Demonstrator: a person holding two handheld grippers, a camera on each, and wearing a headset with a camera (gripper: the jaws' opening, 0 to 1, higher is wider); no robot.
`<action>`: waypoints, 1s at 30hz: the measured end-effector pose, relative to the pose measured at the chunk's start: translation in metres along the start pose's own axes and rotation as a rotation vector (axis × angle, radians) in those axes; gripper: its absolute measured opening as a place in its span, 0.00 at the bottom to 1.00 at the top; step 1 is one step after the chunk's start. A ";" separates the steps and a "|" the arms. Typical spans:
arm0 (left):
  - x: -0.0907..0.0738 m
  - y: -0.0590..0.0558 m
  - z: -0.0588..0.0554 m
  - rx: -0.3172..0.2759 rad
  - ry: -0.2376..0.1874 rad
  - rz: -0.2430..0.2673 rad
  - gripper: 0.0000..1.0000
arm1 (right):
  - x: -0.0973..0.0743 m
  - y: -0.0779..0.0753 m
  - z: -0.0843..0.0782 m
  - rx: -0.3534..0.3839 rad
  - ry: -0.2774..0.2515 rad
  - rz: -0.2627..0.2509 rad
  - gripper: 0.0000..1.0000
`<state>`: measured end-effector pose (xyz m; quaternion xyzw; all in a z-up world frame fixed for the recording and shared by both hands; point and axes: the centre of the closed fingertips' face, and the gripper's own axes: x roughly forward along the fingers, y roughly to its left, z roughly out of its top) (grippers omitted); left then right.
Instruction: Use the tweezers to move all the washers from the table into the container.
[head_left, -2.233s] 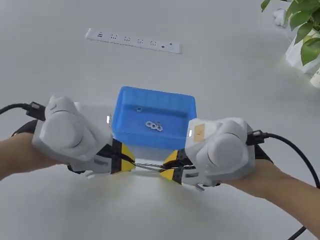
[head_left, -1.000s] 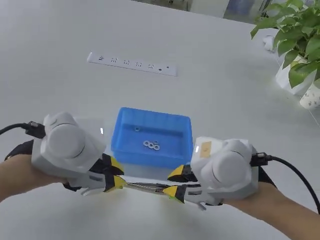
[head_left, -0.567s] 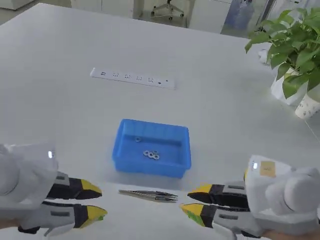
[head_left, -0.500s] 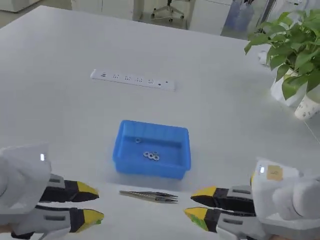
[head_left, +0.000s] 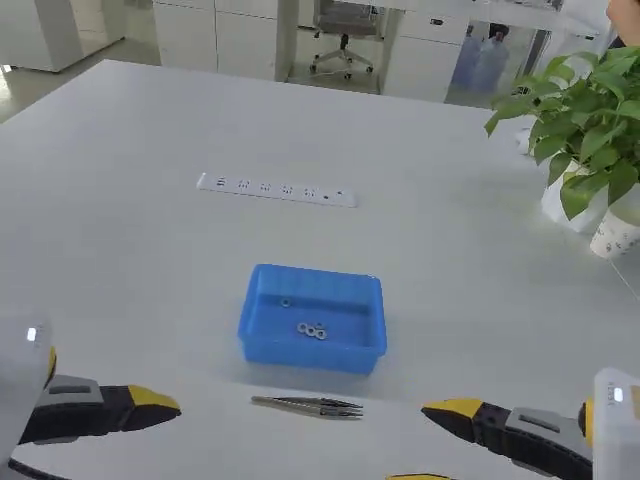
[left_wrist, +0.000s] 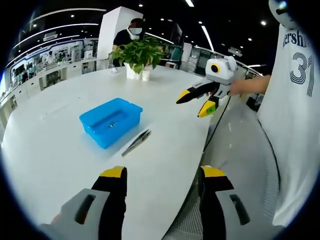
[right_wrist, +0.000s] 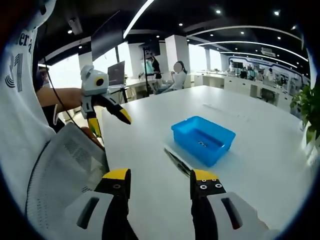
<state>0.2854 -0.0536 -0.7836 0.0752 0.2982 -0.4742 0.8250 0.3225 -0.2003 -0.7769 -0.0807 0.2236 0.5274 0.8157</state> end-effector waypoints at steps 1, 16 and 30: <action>-0.002 -0.002 0.000 0.004 0.005 0.004 0.61 | -0.002 0.001 0.001 -0.004 -0.006 -0.004 0.50; -0.020 -0.013 0.033 0.046 -0.108 0.057 0.61 | -0.011 0.019 0.003 0.032 -0.030 0.004 0.51; -0.022 -0.014 0.017 0.026 -0.063 0.085 0.59 | -0.010 0.016 0.011 0.005 -0.036 0.008 0.53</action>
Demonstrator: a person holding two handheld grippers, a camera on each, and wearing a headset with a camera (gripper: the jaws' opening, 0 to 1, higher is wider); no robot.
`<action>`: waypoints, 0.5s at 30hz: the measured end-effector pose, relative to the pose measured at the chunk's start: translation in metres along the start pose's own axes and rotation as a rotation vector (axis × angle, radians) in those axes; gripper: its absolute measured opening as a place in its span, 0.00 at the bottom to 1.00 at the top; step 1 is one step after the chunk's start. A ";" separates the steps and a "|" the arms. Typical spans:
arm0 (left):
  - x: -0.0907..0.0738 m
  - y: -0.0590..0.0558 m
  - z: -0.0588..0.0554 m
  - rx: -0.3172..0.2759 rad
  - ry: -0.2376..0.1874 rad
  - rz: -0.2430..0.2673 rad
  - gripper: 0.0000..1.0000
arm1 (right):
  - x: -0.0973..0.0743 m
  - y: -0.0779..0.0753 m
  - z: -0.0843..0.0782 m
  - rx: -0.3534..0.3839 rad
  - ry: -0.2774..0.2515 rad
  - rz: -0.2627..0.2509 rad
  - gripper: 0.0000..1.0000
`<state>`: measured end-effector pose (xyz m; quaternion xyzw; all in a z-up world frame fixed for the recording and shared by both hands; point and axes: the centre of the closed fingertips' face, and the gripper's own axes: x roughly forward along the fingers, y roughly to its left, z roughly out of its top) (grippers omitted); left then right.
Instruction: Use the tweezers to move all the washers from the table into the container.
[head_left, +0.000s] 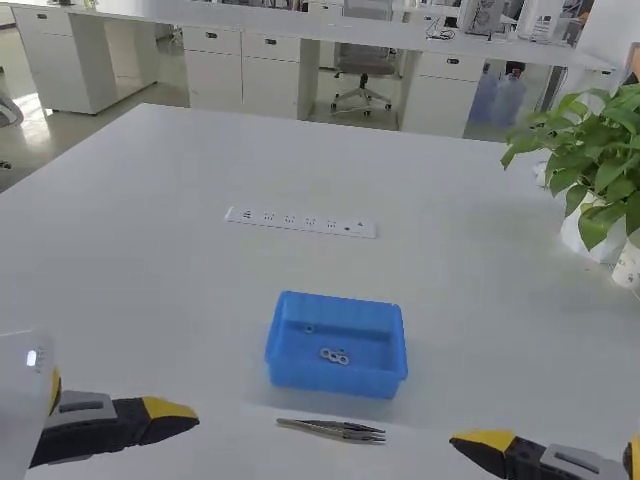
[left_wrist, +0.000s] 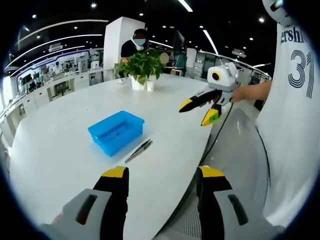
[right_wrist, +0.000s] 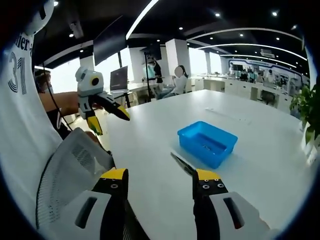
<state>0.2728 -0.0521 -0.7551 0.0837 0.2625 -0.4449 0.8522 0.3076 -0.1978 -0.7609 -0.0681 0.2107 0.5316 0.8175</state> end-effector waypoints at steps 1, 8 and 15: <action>0.000 0.000 -0.002 -0.002 0.005 0.002 0.59 | 0.000 -0.001 0.001 0.001 -0.003 -0.003 0.53; -0.001 -0.003 -0.010 -0.021 0.019 0.005 0.59 | -0.002 -0.002 0.004 0.000 -0.011 -0.018 0.53; 0.001 -0.006 -0.013 -0.026 0.024 0.011 0.59 | -0.002 0.001 0.005 0.003 -0.007 -0.016 0.53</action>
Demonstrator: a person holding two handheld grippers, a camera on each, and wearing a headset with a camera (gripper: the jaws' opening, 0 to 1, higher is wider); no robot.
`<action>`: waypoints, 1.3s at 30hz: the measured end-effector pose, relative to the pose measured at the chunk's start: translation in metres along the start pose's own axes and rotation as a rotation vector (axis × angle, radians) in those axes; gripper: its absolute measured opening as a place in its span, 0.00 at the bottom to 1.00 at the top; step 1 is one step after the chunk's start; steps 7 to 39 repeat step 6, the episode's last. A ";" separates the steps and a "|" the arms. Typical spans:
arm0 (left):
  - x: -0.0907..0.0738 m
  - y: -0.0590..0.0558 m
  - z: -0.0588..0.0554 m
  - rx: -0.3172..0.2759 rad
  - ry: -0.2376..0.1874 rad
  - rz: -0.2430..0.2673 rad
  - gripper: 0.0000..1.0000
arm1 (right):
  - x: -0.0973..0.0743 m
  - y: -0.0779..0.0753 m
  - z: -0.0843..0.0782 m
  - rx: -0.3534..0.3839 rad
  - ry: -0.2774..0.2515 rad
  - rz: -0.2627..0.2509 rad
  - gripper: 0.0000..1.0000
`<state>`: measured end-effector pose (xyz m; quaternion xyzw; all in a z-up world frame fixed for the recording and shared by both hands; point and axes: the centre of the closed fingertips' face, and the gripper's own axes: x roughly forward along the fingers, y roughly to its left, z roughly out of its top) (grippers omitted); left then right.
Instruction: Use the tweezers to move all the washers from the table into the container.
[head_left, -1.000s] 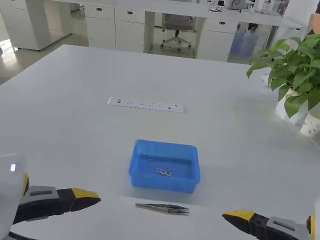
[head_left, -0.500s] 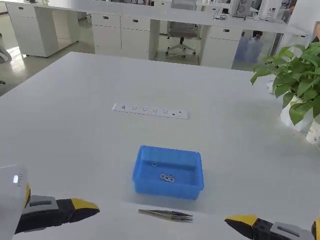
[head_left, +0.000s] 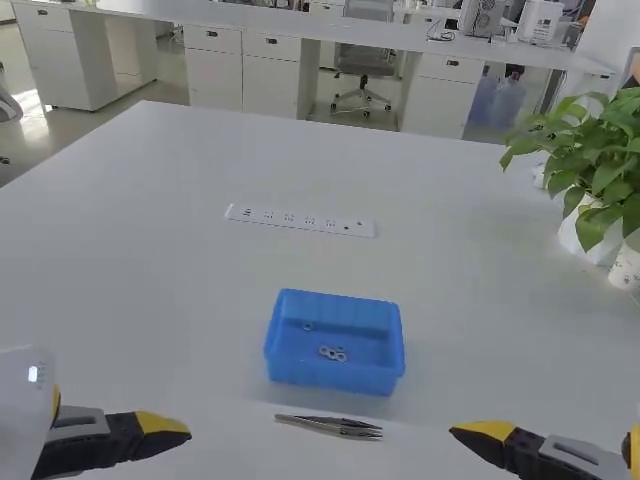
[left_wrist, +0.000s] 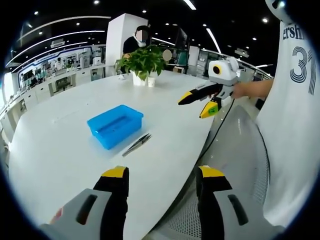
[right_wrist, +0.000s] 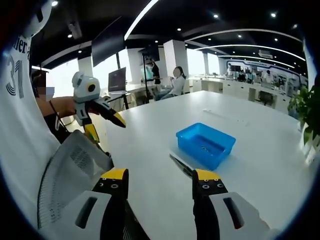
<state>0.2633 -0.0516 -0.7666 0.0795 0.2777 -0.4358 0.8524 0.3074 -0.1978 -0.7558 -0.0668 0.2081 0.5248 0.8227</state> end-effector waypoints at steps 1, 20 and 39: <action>0.000 -0.001 0.000 0.000 -0.001 0.001 0.59 | 0.000 0.000 0.000 0.002 0.000 -0.001 0.53; 0.000 -0.001 -0.002 -0.002 0.000 0.006 0.59 | -0.002 -0.001 -0.002 0.008 0.004 -0.008 0.53; 0.000 -0.001 -0.002 -0.002 0.000 0.006 0.59 | -0.002 -0.001 -0.002 0.008 0.004 -0.008 0.53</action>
